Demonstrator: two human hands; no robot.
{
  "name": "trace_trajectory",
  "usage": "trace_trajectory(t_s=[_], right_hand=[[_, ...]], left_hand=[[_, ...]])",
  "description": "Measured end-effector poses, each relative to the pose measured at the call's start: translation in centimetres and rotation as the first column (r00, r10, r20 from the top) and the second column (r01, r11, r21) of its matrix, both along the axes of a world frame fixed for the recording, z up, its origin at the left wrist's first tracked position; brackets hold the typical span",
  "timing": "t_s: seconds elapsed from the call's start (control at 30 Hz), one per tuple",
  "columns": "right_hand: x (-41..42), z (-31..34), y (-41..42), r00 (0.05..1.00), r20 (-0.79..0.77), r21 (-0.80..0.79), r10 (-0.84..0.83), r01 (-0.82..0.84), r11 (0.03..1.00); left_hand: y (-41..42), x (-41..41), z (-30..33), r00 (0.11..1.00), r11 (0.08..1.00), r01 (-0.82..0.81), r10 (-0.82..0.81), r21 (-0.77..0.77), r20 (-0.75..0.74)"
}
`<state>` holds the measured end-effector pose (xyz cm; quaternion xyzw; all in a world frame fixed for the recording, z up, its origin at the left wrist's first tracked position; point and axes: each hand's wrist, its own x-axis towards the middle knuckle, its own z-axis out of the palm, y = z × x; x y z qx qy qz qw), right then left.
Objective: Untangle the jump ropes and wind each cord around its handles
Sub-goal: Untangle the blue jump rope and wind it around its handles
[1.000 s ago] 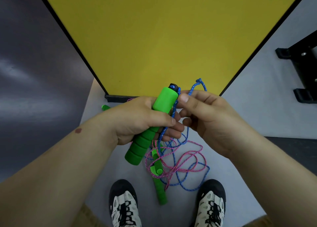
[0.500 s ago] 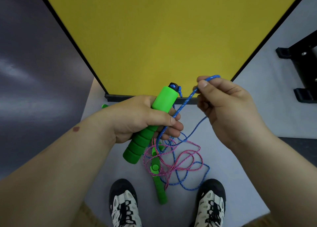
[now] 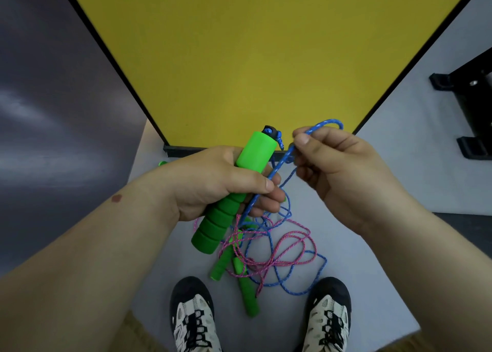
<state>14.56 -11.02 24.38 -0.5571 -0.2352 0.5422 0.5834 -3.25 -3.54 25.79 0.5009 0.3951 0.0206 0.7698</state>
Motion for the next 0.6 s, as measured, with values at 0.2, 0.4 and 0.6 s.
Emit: trace_trajectory(t_s=[0.2, 0.4, 0.6], right_hand=[[1.0, 0.3, 0.3, 0.990, -0.038, 0.002, -0.139, 0.139, 0.990], [-0.5, -0.2, -0.3, 0.982, -0.096, -0.058, 0.163, -0.169, 0.984], [-0.1, 0.0, 0.0, 0.998, -0.044, -0.046, 0.040, -0.042, 0.998]], left_hand=[[-0.1, 0.0, 0.0, 1.000, 1.000, 0.010, -0.010, 0.003, 0.003], [-0.1, 0.1, 0.0, 1.000, 1.000, -0.009, 0.009, 0.015, 0.000], [0.0, 0.1, 0.0, 1.000, 1.000, 0.004, -0.004, -0.011, -0.006]])
